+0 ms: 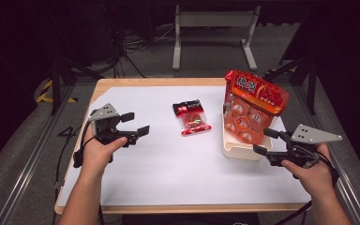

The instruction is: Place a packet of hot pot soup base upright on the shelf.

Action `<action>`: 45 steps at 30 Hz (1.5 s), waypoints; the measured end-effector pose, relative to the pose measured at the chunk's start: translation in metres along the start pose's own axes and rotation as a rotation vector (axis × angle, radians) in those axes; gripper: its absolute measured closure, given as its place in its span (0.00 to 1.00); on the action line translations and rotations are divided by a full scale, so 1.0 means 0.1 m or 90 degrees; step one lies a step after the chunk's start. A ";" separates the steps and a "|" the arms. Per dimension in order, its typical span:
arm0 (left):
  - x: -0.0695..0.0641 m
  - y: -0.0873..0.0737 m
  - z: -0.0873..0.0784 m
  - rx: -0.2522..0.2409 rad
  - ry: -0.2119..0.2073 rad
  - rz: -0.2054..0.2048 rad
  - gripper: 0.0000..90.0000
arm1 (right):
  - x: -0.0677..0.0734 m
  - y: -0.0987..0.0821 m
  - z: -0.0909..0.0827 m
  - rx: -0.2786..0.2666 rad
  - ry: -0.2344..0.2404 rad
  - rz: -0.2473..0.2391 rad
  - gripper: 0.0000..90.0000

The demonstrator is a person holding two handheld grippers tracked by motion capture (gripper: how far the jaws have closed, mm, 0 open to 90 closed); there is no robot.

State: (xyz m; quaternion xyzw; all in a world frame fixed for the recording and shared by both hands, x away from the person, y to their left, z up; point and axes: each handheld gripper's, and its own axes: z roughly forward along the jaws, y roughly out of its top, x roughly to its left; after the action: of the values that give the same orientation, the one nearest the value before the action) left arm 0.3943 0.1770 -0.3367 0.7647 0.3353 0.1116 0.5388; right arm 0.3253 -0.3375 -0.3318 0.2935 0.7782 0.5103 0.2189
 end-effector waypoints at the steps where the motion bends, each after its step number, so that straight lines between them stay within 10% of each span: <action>1: 0.00 0.00 0.01 0.000 0.001 -0.001 0.19 | 0.01 0.00 0.02 0.000 0.006 -0.002 0.33; 29: -0.05 -0.14 0.98 0.019 -0.014 -0.033 0.26 | 0.11 -0.05 0.15 -0.010 0.044 -0.013 0.32; 45: 0.06 -0.26 1.58 0.049 0.040 -0.066 0.37 | 0.14 -0.07 0.20 -0.001 0.049 -0.023 0.31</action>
State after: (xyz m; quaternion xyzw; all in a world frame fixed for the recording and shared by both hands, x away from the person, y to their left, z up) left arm 0.4723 0.0680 -0.4238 0.7628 0.3952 0.0948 0.5029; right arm 0.3259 -0.3168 -0.3470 0.2597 0.7907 0.5178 0.1980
